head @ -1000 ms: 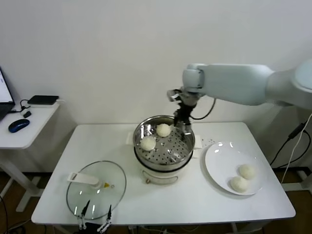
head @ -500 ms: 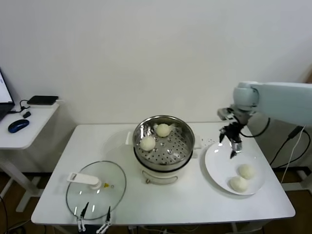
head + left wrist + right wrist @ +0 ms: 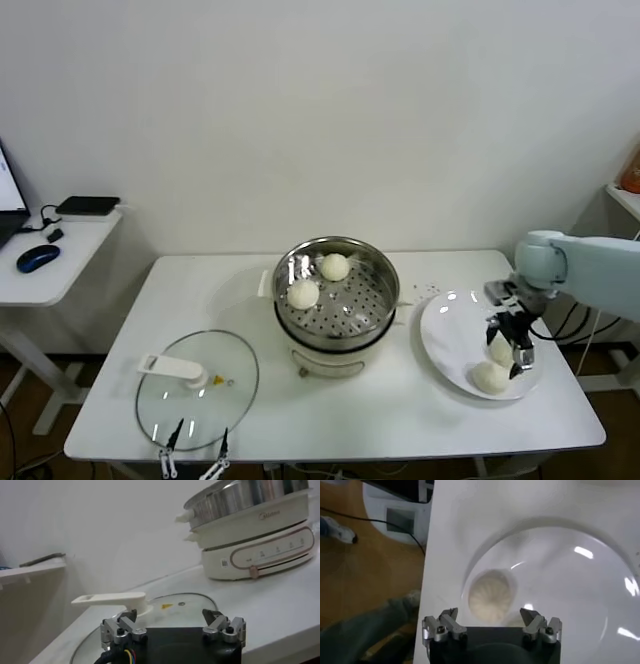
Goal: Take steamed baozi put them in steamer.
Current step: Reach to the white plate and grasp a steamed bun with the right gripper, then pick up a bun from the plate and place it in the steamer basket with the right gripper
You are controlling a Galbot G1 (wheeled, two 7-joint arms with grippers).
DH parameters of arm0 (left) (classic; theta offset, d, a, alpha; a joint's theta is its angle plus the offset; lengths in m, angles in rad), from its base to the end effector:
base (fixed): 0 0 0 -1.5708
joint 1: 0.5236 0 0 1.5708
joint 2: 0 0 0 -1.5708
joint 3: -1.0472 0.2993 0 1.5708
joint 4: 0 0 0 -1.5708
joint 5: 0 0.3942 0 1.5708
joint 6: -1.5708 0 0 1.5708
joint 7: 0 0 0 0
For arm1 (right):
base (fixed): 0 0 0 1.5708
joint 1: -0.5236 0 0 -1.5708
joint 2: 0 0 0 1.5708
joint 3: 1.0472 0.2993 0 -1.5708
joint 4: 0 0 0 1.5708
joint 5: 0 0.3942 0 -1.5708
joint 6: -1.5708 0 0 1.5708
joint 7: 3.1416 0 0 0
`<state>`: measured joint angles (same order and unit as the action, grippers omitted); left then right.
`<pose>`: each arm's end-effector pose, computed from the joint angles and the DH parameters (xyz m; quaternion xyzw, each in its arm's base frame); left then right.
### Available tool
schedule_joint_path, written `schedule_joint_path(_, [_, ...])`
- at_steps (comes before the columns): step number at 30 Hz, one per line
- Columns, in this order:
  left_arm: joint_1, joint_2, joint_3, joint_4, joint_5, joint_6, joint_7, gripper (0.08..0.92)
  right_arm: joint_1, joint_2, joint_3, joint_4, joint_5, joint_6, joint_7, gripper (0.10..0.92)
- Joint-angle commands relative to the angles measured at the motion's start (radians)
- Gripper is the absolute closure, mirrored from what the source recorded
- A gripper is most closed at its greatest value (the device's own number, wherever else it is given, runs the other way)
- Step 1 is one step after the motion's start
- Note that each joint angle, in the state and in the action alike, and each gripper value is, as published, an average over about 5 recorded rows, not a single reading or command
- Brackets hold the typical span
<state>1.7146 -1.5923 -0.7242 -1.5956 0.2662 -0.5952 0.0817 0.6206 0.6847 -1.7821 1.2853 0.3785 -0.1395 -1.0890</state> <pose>0.1231 0.0723 -0.4677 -0.0313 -0.9861 -0.1569 0.0442 0.4992 -0.1404 -0.2062 0.5573 -0.4333 0.4978 0.5038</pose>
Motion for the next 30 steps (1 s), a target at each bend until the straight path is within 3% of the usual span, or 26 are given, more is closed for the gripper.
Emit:
schedule_joint_path(1, [-0.001, 0.002, 0.000, 0.002, 0.003, 0.000, 0.000, 0.177, -0.200, -0.051, 0.173, -0.044, -0.080, -0.010, 0.054, 0.203])
schedule_joint_path(17, [-0.007, 0.002, -0.002, 0.000, 0.000, 0.007, -0.001, 0.177, -0.243, -0.017, 0.224, -0.077, -0.075, -0.033, 0.077, 0.207])
schedule_joint_path(20, [-0.008, 0.002, -0.003, 0.000, -0.001, 0.008, -0.002, 0.177, -0.240, -0.014, 0.222, -0.078, -0.072, -0.033, 0.073, 0.249])
schedule_joint_path(25, [-0.005, 0.003, -0.005, -0.002, -0.003, 0.008, -0.001, 0.177, -0.213, -0.012, 0.205, -0.064, -0.050, -0.033, 0.064, 0.389])
schedule_joint_path(30, [0.001, 0.009, -0.007, -0.008, -0.005, 0.009, -0.001, 0.177, -0.004, 0.004, 0.058, -0.009, 0.042, -0.001, 0.030, 0.471])
